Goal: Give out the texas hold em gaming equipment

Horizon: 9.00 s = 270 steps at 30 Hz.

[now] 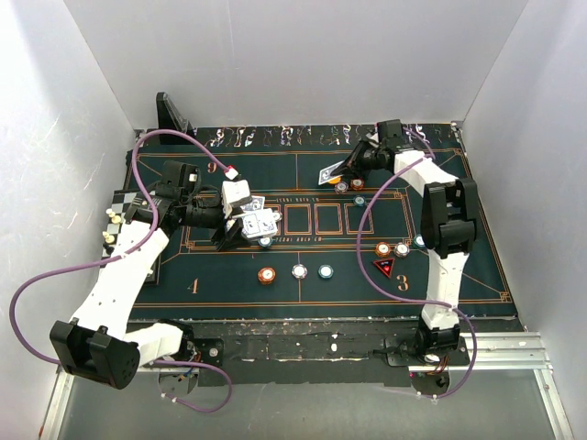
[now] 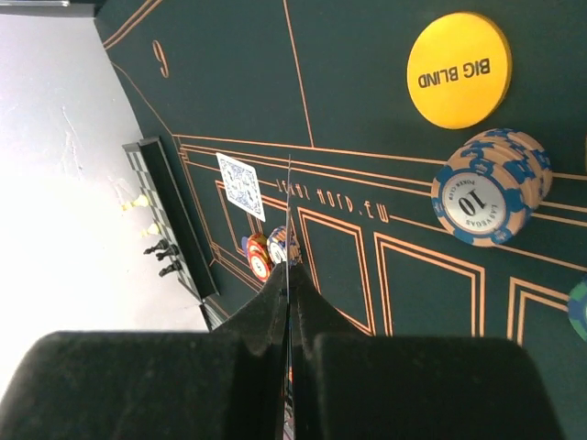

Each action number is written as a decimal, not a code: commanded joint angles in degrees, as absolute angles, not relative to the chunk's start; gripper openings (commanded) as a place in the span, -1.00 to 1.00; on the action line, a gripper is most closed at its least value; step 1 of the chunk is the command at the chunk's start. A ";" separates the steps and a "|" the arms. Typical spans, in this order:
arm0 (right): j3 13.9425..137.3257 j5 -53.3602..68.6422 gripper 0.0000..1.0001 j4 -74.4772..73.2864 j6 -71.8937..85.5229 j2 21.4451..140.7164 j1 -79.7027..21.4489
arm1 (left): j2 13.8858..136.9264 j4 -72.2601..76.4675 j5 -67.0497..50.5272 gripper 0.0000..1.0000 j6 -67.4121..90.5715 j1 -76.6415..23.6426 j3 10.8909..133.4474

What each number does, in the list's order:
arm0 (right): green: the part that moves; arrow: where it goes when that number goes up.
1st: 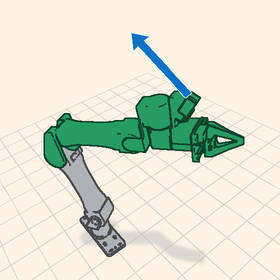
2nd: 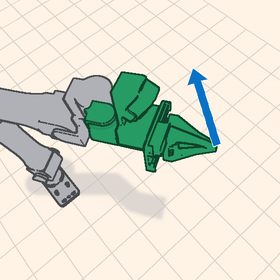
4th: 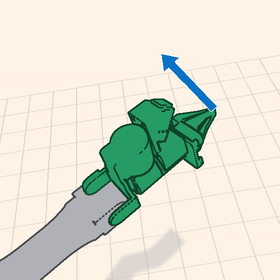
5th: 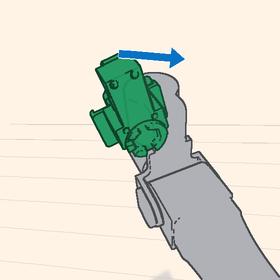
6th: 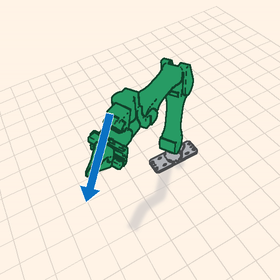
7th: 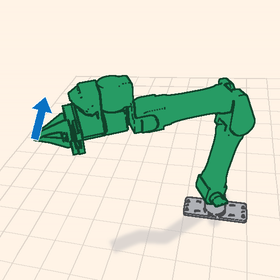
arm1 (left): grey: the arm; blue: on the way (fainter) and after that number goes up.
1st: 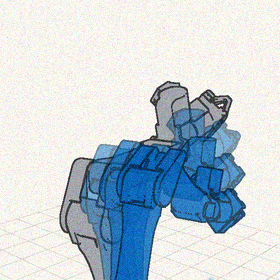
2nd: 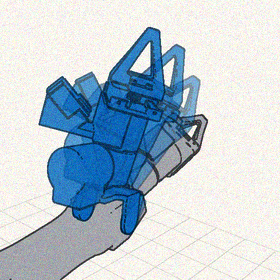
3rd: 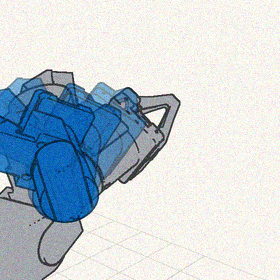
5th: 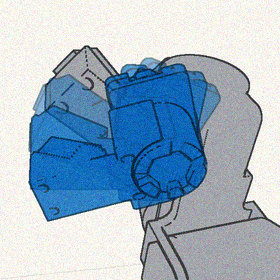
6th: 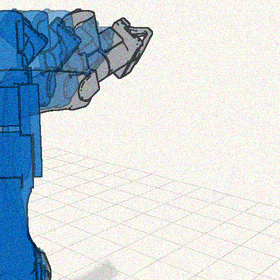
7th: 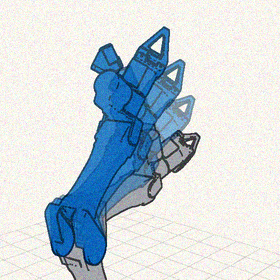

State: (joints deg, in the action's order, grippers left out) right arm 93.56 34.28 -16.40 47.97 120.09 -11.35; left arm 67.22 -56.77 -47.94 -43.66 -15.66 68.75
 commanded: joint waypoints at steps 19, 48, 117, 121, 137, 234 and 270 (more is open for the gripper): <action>115.84 25.15 0.04 -27.33 50.10 135.80 -17.14 | 66.97 -56.78 -50.27 -1.00 -43.86 -15.82 71.45; 76.91 41.92 0.75 -5.01 55.20 88.07 -34.70 | 66.80 -55.72 -52.12 -1.00 -43.59 -15.82 71.37; 60.91 45.09 -0.51 4.04 62.49 78.31 -32.87 | 66.88 -54.23 -53.26 -1.00 -42.28 -15.82 72.60; 60.91 45.35 -0.55 3.87 62.49 78.66 -32.87 | 67.06 -54.23 -53.17 -1.00 -42.27 -15.91 72.86; 54.15 47.11 -0.97 0.18 62.67 69.70 -24.01 | 66.88 -54.49 -52.65 -1.00 -42.63 -15.82 72.69; 73.39 42.45 0.51 -0.62 60.73 90.44 -40.25 | 66.36 -54.49 -53.53 -1.00 -42.36 -15.82 72.16; 66.01 42.27 -0.38 -1.76 61.17 82.27 -34.72 | 66.18 -54.58 -53.26 -1.00 -42.54 -15.82 72.77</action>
State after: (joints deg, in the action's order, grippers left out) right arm 66.78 41.34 -2.15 61.36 85.58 -35.99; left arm 68.01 -55.42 -51.48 -42.37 -15.88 70.26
